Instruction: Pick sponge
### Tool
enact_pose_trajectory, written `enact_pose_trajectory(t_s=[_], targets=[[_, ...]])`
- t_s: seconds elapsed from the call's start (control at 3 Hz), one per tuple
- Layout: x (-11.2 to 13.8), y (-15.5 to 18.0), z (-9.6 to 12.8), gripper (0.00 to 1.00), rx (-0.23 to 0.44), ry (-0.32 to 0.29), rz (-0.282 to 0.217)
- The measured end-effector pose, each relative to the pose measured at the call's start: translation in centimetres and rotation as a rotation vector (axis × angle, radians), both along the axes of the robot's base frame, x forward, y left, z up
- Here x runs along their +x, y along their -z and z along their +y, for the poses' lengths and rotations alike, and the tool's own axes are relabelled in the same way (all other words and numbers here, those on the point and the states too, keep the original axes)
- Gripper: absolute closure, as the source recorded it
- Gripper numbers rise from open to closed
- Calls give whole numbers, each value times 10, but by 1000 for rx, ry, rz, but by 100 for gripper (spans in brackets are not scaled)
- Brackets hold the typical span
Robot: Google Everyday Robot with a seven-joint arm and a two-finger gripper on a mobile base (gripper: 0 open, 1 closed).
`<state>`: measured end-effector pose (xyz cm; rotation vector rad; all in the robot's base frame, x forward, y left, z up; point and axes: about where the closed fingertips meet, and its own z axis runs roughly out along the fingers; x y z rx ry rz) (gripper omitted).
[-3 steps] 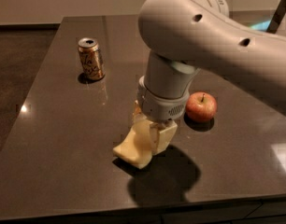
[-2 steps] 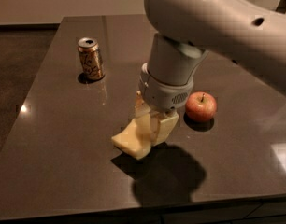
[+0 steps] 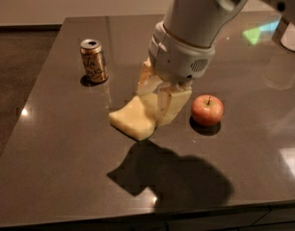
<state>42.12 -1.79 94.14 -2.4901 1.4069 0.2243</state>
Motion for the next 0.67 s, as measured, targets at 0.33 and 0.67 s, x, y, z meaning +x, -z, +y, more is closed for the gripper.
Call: enact_pose_trajectory(t_s=[0.33,0.67], targets=[[1,-35,6,100,66,-14,-30],[1,-36,7,100,67,-14,-32]])
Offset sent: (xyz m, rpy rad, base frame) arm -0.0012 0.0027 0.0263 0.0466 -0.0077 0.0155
